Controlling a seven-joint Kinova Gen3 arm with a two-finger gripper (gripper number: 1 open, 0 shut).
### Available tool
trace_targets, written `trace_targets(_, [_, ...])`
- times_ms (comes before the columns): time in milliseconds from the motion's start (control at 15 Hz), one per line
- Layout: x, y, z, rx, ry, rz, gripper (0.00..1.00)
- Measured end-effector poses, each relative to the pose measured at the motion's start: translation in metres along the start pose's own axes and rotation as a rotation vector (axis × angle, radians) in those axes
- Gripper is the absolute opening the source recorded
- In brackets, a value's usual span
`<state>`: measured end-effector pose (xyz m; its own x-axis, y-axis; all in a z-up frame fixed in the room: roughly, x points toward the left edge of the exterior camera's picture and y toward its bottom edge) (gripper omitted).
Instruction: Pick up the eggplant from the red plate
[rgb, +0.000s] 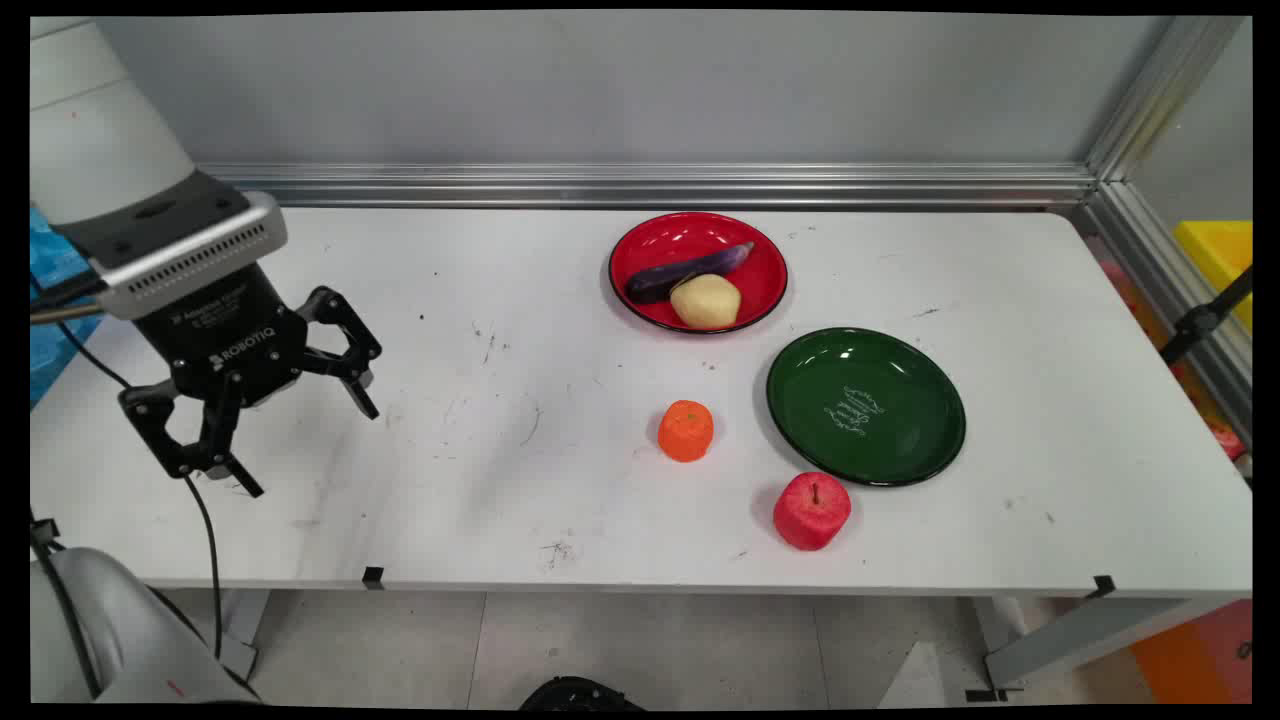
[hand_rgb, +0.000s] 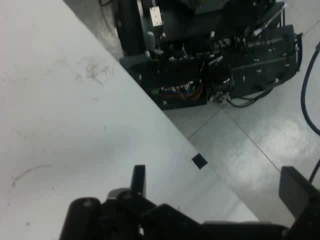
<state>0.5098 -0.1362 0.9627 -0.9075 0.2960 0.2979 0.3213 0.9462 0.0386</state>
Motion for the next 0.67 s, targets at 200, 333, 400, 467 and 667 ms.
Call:
trace_targets(200, [-0.002,-0.007,-0.007,0.048,0.005,-0.094,1.00])
trace_targets(333, [-0.005,-0.016,-0.011,0.088,0.011,-0.177,1.00])
trace_targets(400, [-0.007,-0.022,-0.012,0.108,0.016,-0.222,1.00])
trace_targets(467, [-0.009,-0.028,-0.014,0.129,0.021,-0.266,1.00])
trace_targets(667, [-0.013,-0.044,-0.018,0.183,0.036,-0.374,1.00])
